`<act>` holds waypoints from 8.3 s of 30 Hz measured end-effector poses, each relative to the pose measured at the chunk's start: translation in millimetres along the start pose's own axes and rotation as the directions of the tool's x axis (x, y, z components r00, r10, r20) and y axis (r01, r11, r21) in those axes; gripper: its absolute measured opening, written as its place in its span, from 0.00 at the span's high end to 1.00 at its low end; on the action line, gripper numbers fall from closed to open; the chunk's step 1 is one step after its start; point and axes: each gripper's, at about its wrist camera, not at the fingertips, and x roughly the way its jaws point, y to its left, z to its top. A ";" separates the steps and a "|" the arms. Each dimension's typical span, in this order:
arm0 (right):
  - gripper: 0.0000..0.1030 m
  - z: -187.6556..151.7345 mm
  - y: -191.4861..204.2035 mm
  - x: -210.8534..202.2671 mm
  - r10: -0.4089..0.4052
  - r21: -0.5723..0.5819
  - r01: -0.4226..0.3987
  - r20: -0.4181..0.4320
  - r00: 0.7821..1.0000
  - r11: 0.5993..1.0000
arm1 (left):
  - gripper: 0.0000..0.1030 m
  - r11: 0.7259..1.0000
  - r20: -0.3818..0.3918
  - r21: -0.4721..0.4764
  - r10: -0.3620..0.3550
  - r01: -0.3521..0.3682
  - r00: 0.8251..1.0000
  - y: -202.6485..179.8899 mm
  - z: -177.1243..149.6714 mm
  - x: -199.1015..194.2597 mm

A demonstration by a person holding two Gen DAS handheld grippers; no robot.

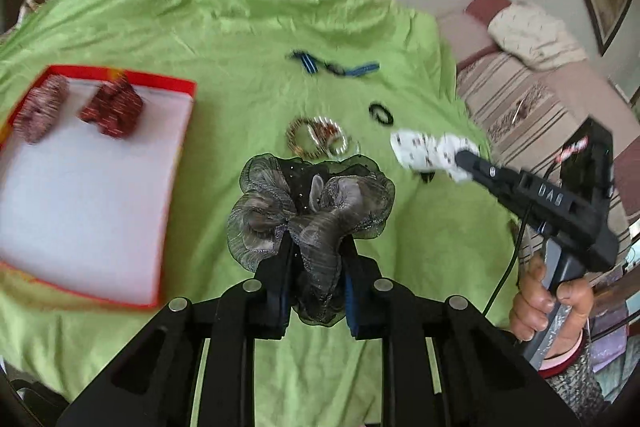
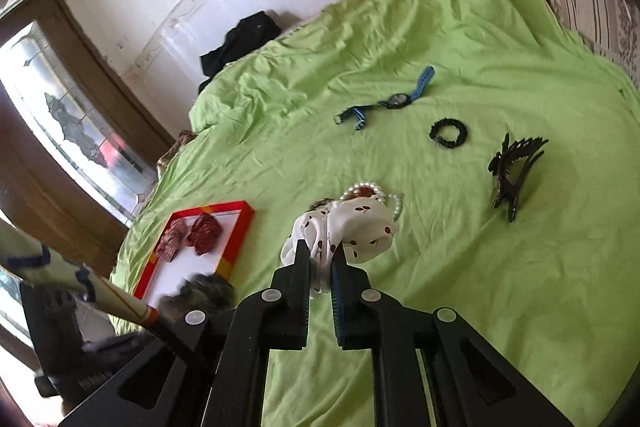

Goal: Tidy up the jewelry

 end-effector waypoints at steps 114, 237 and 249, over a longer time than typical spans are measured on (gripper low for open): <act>0.94 10.2 -76.1 152.1 -0.242 -0.080 0.233 -0.138 0.960 0.969 | 0.94 0.971 -0.091 0.110 0.222 -0.211 0.971 -7.0 102.7 183.8; 0.50 -74.4 11.8 -37.4 -0.219 0.012 0.219 0.010 0.976 0.976 | 0.22 0.904 0.187 0.013 0.417 -0.426 0.890 -4.8 -69.2 -95.9; 0.50 -24.0 -63.2 -4.7 -0.259 0.113 0.254 0.032 0.965 0.960 | 0.22 0.966 0.024 0.039 0.255 -0.255 0.967 -15.4 8.6 -3.2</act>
